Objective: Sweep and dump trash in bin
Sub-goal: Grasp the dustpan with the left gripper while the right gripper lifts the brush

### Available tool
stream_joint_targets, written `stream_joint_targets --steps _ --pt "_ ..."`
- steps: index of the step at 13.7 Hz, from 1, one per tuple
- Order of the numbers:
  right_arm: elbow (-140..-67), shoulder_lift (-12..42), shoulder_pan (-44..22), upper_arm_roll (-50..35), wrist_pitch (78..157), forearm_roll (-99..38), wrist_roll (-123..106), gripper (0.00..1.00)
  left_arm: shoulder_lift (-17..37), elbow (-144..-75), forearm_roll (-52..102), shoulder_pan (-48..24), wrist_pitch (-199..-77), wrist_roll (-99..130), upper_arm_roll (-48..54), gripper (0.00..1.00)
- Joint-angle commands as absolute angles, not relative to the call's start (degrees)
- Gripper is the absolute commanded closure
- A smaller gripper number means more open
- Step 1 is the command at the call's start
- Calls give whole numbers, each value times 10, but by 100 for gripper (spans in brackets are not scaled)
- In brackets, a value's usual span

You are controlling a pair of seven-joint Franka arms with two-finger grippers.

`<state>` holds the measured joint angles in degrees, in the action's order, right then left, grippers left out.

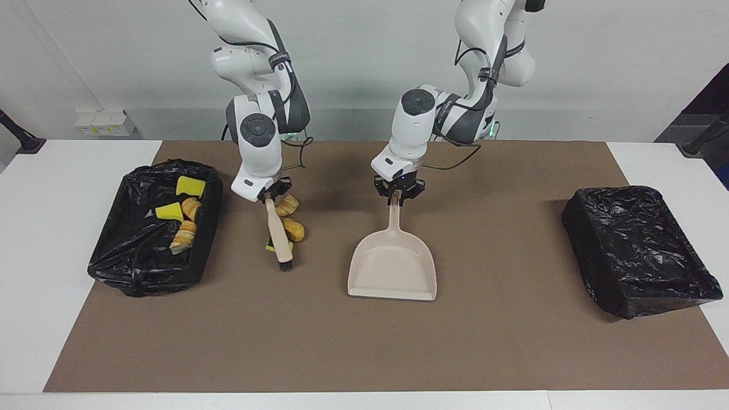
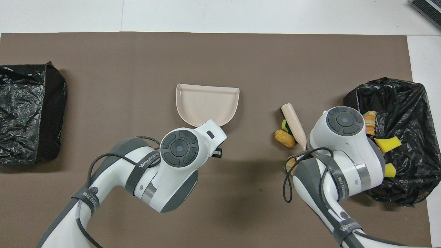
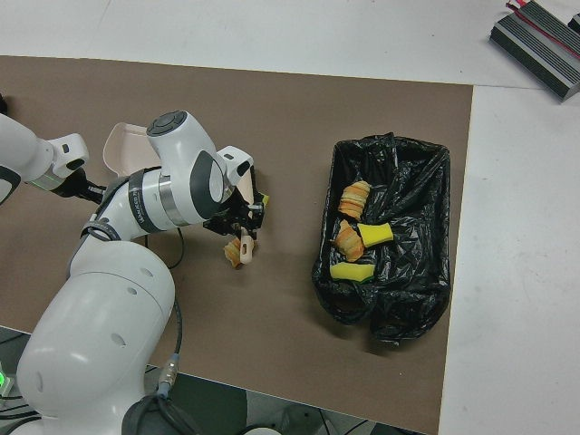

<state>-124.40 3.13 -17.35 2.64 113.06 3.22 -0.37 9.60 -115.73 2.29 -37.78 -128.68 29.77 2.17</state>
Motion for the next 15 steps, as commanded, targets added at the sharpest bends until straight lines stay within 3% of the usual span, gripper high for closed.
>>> stream_joint_targets --steps 1,4,5,8,12,13,14,15 --pt "-1200 46 -177 24 1091 -31 -25 100 91 -1153 3 -373 -1260 294 22 100" --pt "-1165 24 -171 25 1031 -23 -32 100 91 -1154 2 -358 -1266 281 22 45" --pt "-1168 11 -162 28 1027 -22 -33 100 95 -1153 3 -352 -1268 270 22 51" --pt "-1207 -26 -109 26 998 -23 -33 100 98 -1152 7 -346 -1271 258 23 53" --pt "-1308 -90 -94 27 1022 -23 -28 100 105 -1152 8 -348 -1273 243 23 47" --pt "-1344 -113 -83 27 1032 -23 -27 100 105 -1151 8 -348 -1272 243 23 57" --pt "-1375 -133 -81 26 1050 -25 -26 100 106 -1150 8 -348 -1272 243 23 88" --pt "-1398 -150 -86 26 1065 -32 -19 100 106 -1150 7 -348 -1271 241 22 100"
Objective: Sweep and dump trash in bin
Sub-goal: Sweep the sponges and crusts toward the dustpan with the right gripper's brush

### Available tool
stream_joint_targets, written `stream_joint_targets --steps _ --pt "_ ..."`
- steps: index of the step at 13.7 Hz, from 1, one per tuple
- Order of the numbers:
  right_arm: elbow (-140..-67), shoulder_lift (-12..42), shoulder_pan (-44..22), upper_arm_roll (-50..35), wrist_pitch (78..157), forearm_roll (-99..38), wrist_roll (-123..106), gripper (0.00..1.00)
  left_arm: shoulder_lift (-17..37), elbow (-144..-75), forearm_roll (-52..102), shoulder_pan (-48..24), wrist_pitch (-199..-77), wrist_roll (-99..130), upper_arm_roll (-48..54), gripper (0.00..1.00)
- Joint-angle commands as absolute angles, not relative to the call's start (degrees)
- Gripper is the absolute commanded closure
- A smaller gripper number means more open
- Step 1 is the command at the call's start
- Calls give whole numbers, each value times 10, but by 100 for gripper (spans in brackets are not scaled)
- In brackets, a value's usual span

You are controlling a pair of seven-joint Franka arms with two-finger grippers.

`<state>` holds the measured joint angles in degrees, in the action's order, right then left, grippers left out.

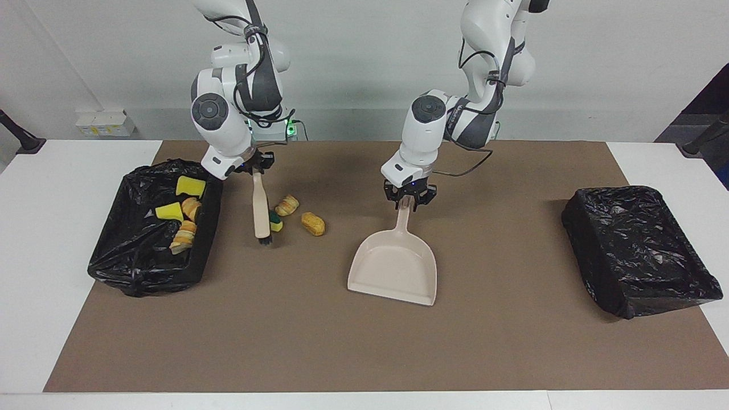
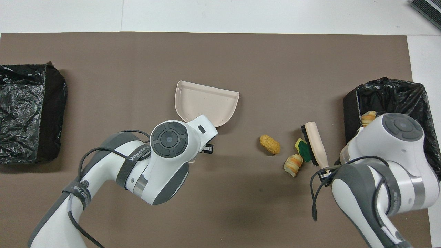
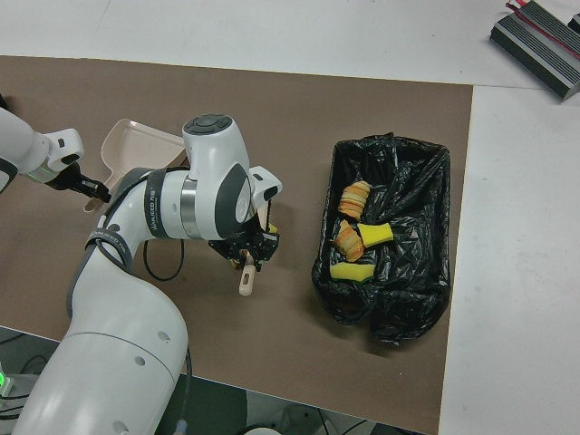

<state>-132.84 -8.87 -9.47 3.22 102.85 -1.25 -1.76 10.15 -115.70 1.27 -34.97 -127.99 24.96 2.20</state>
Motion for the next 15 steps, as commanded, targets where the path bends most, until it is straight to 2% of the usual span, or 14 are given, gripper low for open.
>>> stream_joint_targets --steps 1,3,5,9,13,15 --pt "-1409 -154 -90 25 1072 -32 2 100 105 -1150 7 -348 -1268 234 22 100" --pt "-1412 -149 -95 25 1085 -37 15 100 105 -1150 6 -347 -1263 223 22 100" --pt "-1391 -135 -130 25 1082 -54 37 100 102 -1150 6 -345 -1255 201 21 100" --pt "-1282 -105 -139 25 1023 -54 54 100 82 -1149 4 -326 -1196 78 18 100" --pt "-1279 -112 -120 27 1003 -43 24 100 48 -1149 2 -284 -1158 -64 15 100" --pt "-1300 -119 -99 30 1011 -27 7 100 33 -1150 2 -274 -1113 -142 15 100"
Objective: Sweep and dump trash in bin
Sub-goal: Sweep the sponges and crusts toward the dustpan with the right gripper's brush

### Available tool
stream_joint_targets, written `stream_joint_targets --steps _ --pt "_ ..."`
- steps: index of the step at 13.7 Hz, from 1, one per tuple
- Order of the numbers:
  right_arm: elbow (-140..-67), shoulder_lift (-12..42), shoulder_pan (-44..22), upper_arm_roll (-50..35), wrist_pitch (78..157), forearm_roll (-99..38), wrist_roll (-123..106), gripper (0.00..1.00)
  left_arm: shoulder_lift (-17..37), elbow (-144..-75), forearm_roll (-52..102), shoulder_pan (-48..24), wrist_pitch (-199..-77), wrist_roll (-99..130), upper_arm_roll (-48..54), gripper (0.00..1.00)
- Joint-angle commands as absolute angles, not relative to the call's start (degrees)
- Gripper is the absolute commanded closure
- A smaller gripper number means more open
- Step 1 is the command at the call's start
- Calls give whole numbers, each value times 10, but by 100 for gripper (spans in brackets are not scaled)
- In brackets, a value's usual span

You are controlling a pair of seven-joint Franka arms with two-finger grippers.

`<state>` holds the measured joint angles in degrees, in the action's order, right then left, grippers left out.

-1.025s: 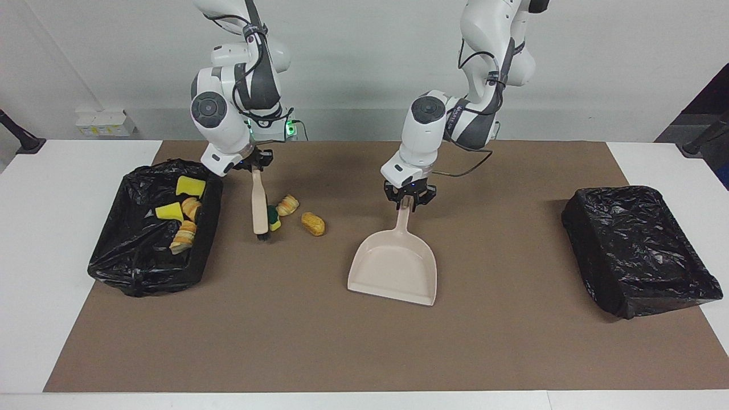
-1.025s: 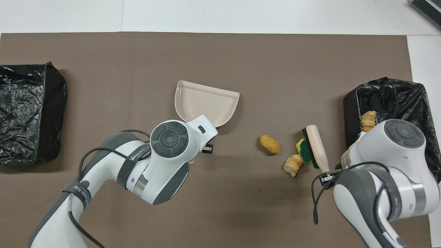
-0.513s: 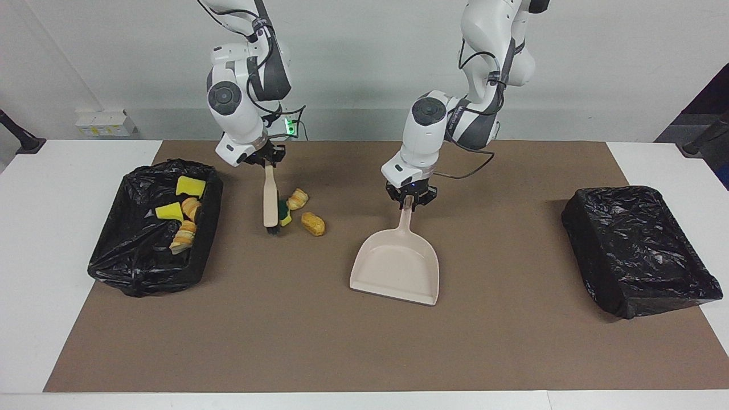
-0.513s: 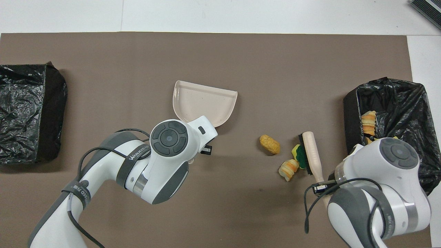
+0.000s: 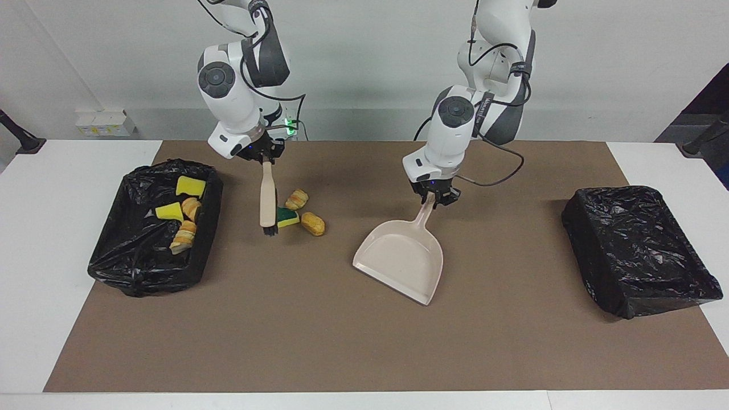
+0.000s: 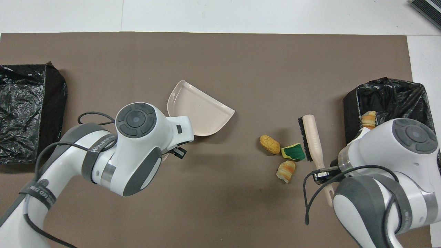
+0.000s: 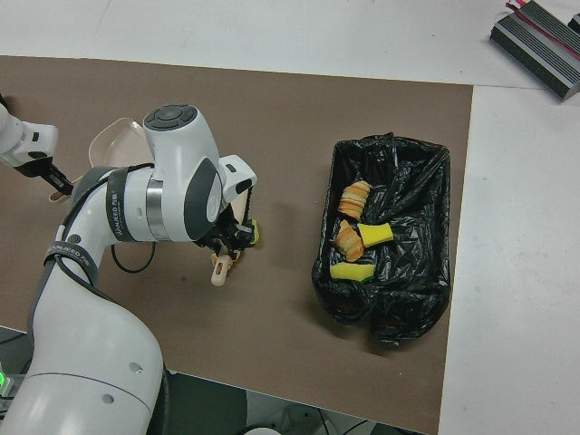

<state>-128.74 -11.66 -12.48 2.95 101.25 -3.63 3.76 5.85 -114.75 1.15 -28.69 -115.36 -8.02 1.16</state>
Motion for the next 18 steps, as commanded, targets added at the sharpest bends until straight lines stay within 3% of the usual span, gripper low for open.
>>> stream_joint_targets --steps 1,3,8,12,14,18 --pt "-1327 -133 -77 27 1019 -26 -7 100 28 -1150 2 -265 -1097 -177 15 100" --pt "-1400 -171 -76 26 1065 -26 -4 100 17 -1151 2 -248 -1057 -221 15 100" --pt "-1457 -205 -83 25 1067 -24 20 100 12 -1154 -40 -227 -1055 -370 15 100" --pt "-1492 -186 -150 25 1118 -25 88 100 15 -1158 -41 -214 -1069 -445 15 100" --pt "-1491 -170 -193 25 1124 -29 148 100 17 -1159 -43 -228 -1069 -454 16 100" --pt "-1478 -140 -218 24 1158 -57 227 100 23 -1178 -76 -279 -1119 -452 16 100"
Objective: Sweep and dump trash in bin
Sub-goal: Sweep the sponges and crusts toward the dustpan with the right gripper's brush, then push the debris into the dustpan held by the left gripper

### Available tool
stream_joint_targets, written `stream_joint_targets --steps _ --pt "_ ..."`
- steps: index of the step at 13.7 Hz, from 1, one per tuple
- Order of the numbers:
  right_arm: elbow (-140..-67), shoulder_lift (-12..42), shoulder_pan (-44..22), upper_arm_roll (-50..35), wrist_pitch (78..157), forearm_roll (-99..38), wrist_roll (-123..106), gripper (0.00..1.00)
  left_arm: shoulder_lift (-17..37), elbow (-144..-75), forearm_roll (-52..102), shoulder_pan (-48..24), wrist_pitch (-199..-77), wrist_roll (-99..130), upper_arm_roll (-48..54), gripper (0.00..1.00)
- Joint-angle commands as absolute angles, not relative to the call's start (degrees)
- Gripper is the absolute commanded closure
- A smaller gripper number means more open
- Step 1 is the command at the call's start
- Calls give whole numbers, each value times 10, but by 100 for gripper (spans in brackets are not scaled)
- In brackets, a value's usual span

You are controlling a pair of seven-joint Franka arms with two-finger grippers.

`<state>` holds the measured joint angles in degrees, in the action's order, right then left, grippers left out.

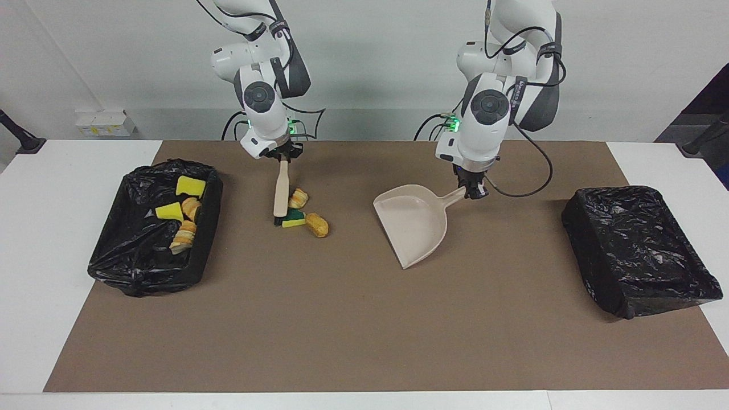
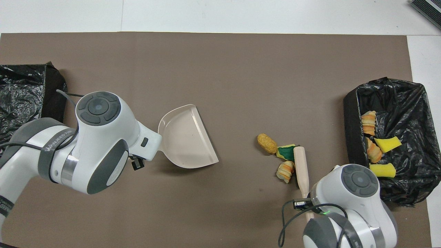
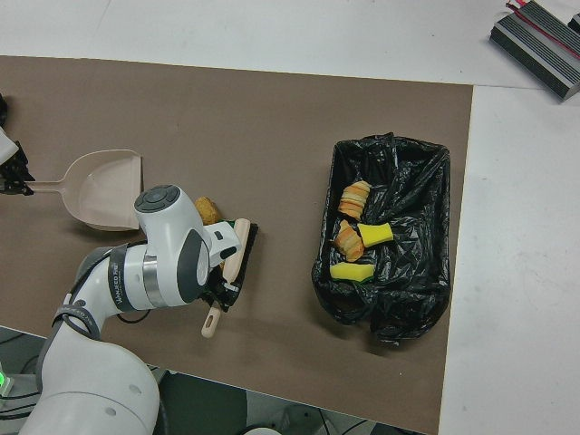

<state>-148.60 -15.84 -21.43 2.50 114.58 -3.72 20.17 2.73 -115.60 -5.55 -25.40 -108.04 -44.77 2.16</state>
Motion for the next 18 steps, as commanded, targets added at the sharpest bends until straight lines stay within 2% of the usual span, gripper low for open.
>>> stream_joint_targets --steps 1,6,14,18 --pt "-1471 -135 -228 24 1158 -75 236 100 25 -1182 -86 -283 -1138 -452 17 100" --pt "-1419 -91 -279 24 1158 -117 303 100 54 -1179 -91 -287 -1177 -454 18 100" --pt "-1308 13 -339 23 1165 -202 346 100 40 -1204 -92 -320 -1187 -453 18 100" --pt "-1288 28 -381 23 1206 -259 323 100 38 -1204 -92 -331 -1185 -455 19 100"
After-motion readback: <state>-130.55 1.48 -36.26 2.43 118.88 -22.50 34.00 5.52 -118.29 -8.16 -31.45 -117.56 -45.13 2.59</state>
